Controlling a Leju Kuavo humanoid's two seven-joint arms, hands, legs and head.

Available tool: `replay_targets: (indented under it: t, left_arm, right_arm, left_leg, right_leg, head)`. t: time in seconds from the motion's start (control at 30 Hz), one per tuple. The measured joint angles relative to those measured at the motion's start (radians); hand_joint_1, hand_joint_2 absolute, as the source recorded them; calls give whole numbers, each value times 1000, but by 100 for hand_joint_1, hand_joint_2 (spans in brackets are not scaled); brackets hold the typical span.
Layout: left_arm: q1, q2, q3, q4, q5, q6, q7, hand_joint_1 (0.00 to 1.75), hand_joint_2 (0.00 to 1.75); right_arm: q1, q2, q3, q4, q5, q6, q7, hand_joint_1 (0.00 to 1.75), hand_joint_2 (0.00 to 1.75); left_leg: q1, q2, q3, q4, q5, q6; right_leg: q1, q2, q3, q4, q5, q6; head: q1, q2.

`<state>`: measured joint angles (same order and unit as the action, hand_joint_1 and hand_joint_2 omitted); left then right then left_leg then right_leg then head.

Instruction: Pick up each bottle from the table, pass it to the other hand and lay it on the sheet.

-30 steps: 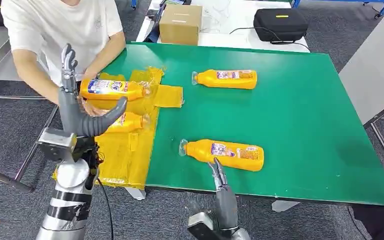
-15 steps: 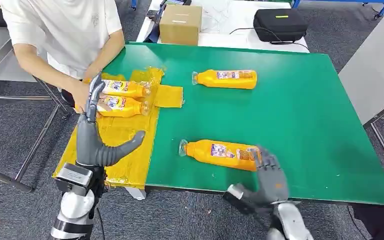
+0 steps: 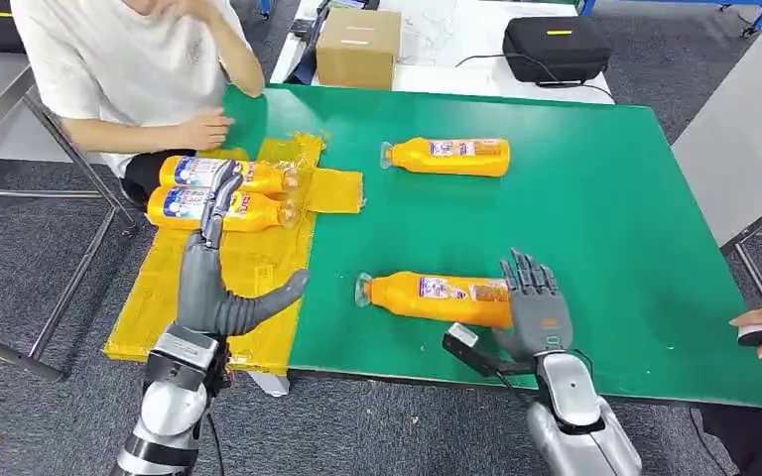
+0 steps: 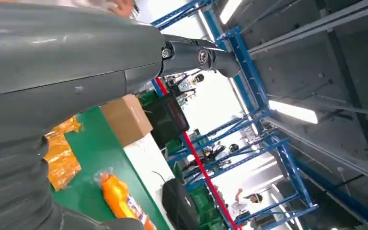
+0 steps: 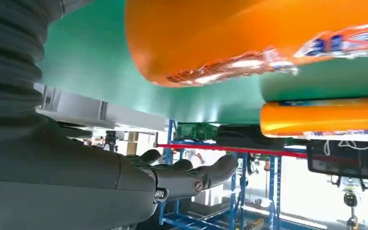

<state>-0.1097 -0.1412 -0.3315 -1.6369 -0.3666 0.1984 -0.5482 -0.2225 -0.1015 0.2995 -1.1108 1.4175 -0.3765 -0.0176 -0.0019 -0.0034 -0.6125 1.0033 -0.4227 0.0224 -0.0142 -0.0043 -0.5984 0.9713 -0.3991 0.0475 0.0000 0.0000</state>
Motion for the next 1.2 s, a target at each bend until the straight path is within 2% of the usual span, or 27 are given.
replay_targets:
  t: [0.27,0.6,0.63,0.73,0.77,0.8,1.03,1.2]
  left_arm:
    - [-21,-4,-1,31,26,-18,23,0,175]
    - [-33,-5,2,65,31,-17,27,0,175]
    - [-33,-5,2,67,31,-17,27,0,175]
    - [-37,-5,2,78,22,-17,27,0,175]
    - [-40,-5,1,83,21,-17,27,0,175]
    - [-44,-5,1,87,19,-17,27,0,175]
    - [-55,-5,0,108,23,-17,23,0,175]
    - [-70,-5,-4,135,23,-9,3,0,175]
  right_arm:
    - [-96,43,25,126,-105,128,-16,0,175]
    - [-240,86,48,352,-130,219,63,0,175]
    - [-254,89,51,371,-130,228,74,16,175]
    - [-297,101,58,428,-145,251,77,16,175]
    - [-309,103,61,448,-151,251,64,56,175]
    - [-319,104,63,466,-156,251,54,175,175]
    - [-357,112,77,533,-195,255,10,175,175]
    - [-402,113,73,577,-313,338,-59,175,175]
  left_leg:
    - [0,0,0,0,1,0]
    - [0,1,1,0,0,0]
    - [0,1,2,0,0,0]
    - [0,1,5,0,0,0]
    - [0,1,6,0,0,0]
    - [0,1,6,0,1,0]
    - [0,1,6,0,1,1]
    - [0,2,8,0,1,0]
  right_leg:
    - [0,0,0,0,0,0]
    - [0,0,1,0,0,0]
    - [0,0,1,0,0,0]
    - [0,1,3,0,0,0]
    - [0,0,4,0,0,0]
    - [0,0,4,0,0,0]
    - [0,0,5,0,1,0]
    - [0,1,6,0,1,0]
  head:
    - [0,0]
    - [0,0]
    - [0,0]
    - [0,0]
    - [0,0]
    - [0,0]
    - [0,0]
    - [0,0]
